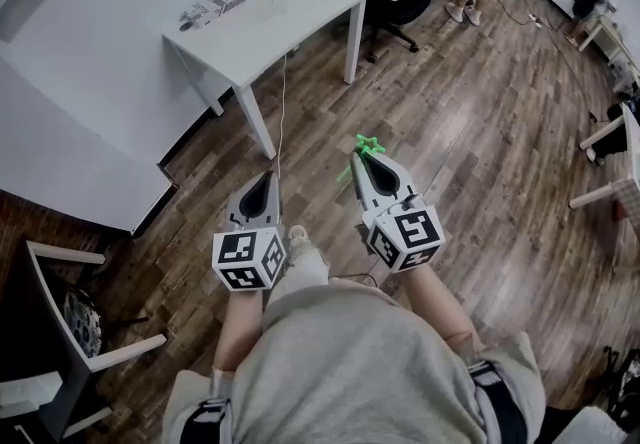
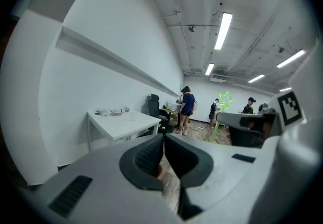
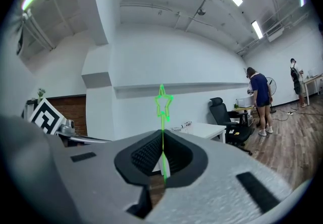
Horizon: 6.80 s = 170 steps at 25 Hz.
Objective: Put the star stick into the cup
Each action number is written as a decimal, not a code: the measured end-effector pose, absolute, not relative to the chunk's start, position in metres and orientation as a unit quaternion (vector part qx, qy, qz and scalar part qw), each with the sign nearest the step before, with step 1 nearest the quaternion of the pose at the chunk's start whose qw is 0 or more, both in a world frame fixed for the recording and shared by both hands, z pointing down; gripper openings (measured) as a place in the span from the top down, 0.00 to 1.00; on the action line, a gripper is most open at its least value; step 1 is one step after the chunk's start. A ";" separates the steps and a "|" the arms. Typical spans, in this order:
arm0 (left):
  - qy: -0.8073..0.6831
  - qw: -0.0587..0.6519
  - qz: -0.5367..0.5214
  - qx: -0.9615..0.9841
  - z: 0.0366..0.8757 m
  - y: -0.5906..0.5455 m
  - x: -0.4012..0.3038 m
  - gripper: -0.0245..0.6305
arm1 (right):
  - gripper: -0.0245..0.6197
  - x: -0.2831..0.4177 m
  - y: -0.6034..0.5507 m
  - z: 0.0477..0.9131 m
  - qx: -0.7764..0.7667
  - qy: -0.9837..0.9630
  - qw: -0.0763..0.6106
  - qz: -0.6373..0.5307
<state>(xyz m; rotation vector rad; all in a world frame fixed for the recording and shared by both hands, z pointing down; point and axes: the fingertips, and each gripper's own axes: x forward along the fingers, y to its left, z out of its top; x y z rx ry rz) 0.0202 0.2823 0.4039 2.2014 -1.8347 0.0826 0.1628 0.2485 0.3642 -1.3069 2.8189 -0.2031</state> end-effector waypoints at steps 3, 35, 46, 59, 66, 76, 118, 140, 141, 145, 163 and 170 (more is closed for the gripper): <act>-0.635 0.138 0.026 0.760 0.405 0.273 0.016 0.94 | 0.96 0.158 0.239 0.364 -0.418 0.906 0.016 -0.066; -0.610 0.145 0.019 0.778 0.404 0.023 -0.111 0.94 | 0.96 0.040 -0.011 0.359 -0.447 0.889 0.033 -0.094; -0.600 0.151 0.025 0.785 0.414 -0.035 -0.139 0.94 | 0.96 0.009 -0.071 0.369 -0.451 0.886 0.033 -0.102; -0.598 0.165 0.040 0.783 0.430 -0.084 -0.154 0.94 | 0.96 0.004 -0.125 0.383 -0.464 0.878 0.024 -0.115; -0.609 0.164 0.039 0.775 0.437 -0.134 -0.161 0.94 | 0.96 -0.003 -0.185 0.382 -0.454 0.883 0.033 -0.109; -0.624 0.164 0.033 0.763 0.432 -0.231 -0.174 0.94 | 0.96 -0.016 -0.293 0.381 -0.444 0.888 0.028 -0.115; -0.670 0.203 0.068 0.711 0.485 -0.401 -0.215 0.94 | 0.96 -0.118 -0.528 0.421 -0.351 0.927 0.001 -0.129; -0.659 0.206 0.073 0.720 0.493 -0.407 -0.202 0.94 | 0.96 -0.110 -0.537 0.494 -0.377 0.905 -0.024 -0.194; -0.658 0.206 0.074 0.720 0.494 -0.407 -0.200 0.94 | 0.96 -0.108 -0.537 0.495 -0.379 0.905 -0.023 -0.195; -0.656 0.205 0.075 0.723 0.494 -0.404 -0.196 0.94 | 0.95 -0.102 -0.538 0.498 -0.390 0.900 -0.034 -0.190; -0.653 0.201 0.070 0.727 0.486 -0.377 -0.187 0.94 | 0.71 -0.076 -0.508 0.527 -0.406 0.887 -0.079 -0.205; -0.654 0.198 0.067 0.727 0.481 -0.350 -0.184 0.94 | 0.71 -0.064 -0.473 0.519 -0.408 0.886 -0.069 -0.207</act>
